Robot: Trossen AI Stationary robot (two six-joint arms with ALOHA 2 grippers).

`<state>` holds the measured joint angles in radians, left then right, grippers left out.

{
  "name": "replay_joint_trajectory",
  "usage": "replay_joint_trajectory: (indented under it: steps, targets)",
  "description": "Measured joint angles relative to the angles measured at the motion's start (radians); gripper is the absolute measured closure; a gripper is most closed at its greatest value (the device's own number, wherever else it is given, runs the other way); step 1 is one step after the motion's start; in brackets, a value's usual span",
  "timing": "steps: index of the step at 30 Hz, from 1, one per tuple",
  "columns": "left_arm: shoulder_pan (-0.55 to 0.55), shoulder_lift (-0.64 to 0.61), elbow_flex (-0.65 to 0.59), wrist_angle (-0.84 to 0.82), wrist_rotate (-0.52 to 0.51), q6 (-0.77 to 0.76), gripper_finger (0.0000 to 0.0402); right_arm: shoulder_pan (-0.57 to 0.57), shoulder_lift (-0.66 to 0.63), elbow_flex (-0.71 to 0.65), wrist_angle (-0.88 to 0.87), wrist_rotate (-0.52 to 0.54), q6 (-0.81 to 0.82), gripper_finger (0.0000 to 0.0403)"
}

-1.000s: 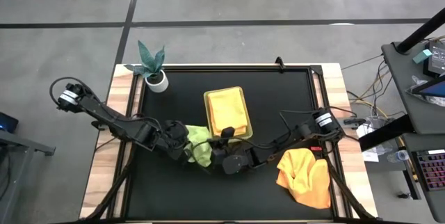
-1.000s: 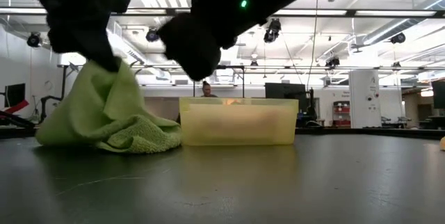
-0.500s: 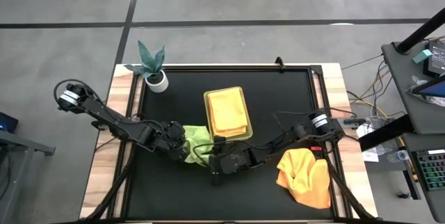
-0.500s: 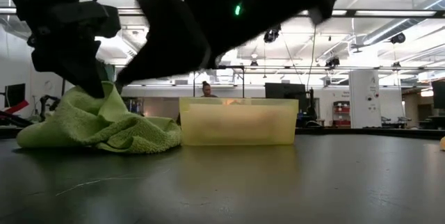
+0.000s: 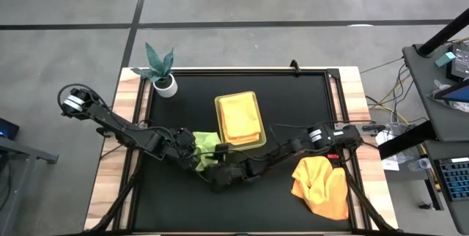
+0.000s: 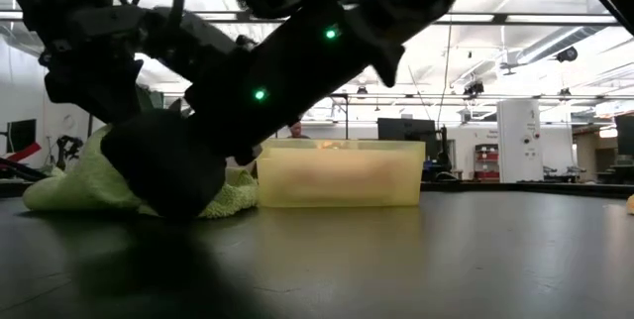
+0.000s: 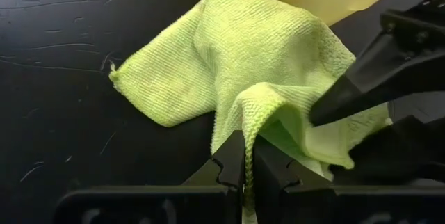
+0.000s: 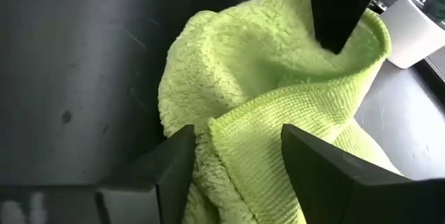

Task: Fold microfiber towels
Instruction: Fold the green microfiber cloth

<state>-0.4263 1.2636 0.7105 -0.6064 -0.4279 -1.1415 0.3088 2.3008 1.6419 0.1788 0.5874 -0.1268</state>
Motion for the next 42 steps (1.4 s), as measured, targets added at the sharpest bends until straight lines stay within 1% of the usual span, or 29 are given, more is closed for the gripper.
replay_joint_trajectory:
  steps: [2,5,15,17,20,25,29,32,35,38,42]
  targets:
    - [0.0,0.0,0.0,0.001,0.0,0.003,0.0402,-0.001,0.01,0.017,-0.008,0.0,-0.005,0.0209]
    - [0.0,0.0,0.0,0.002,0.0,0.003,0.0402,0.0,0.011,0.018,-0.018,-0.002,-0.005,0.0238]
    - [0.0,0.0,0.0,0.006,0.0,0.004,0.0402,0.001,0.005,0.021,-0.026,-0.022,-0.027,0.0372]
    - [0.0,0.0,0.0,0.006,0.0,0.005,0.0402,0.001,-0.001,0.021,-0.047,-0.044,-0.026,0.0388]
    - [0.0,0.0,-0.001,0.006,0.0,0.006,0.0402,0.006,-0.02,0.021,-0.081,-0.065,0.0,0.0393]
    - [0.0,0.0,-0.003,0.009,0.0,0.012,0.0401,0.021,-0.055,0.021,-0.152,-0.064,0.0,0.0394]
    - [-0.012,0.0,-0.003,0.067,0.006,0.092,0.0393,0.042,-0.078,0.02,-0.199,-0.065,0.001,0.0394]
    - [-0.027,0.002,-0.004,0.152,0.051,0.157,0.0366,0.049,-0.084,0.013,-0.204,-0.068,0.015,0.0394]
    - [-0.05,0.002,-0.003,0.217,0.089,0.19,0.0326,0.047,-0.078,0.008,-0.204,-0.099,0.023,0.0394]
    - [-0.073,0.005,-0.003,0.208,0.117,0.181,0.0282,0.039,-0.07,0.005,-0.202,-0.153,0.056,0.039]
    - [-0.097,0.006,-0.004,0.199,0.175,0.179,0.023,0.027,-0.067,0.0,-0.204,-0.173,0.086,0.0365]
